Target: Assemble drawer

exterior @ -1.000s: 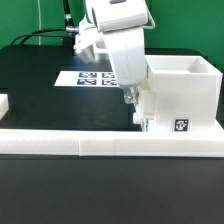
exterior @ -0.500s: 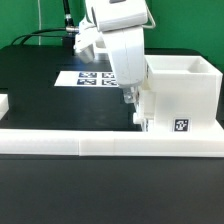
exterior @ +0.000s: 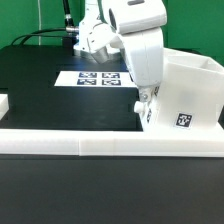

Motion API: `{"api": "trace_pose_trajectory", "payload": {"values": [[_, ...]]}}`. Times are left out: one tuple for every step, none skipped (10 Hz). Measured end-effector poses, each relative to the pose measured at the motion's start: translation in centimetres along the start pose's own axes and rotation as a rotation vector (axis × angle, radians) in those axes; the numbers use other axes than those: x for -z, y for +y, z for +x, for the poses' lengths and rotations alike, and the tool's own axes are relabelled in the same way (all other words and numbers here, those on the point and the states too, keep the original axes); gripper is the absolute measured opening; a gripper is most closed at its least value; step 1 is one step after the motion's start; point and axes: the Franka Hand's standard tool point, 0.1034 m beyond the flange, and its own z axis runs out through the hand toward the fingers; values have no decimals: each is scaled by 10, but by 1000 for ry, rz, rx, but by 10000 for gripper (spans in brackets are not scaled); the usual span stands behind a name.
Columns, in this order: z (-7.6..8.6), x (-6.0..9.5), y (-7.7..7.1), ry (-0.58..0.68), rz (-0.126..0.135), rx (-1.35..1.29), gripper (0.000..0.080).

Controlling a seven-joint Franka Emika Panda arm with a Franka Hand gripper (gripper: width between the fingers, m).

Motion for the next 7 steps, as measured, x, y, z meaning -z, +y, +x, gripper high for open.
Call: {"api": "trace_pose_trajectory", "payload": {"values": [[-4, 0, 0, -2, 0, -6, 649], [-14, 1, -1, -6, 0, -14, 649], [-27, 3, -2, -13, 2, -30, 649], [-36, 7, -2, -30, 2, -28, 649], [-41, 14, 0, -43, -14, -29, 649], [-44, 26, 6, -63, -90, -28, 649], [-44, 32, 3, -82, -186, -24, 649]]}}
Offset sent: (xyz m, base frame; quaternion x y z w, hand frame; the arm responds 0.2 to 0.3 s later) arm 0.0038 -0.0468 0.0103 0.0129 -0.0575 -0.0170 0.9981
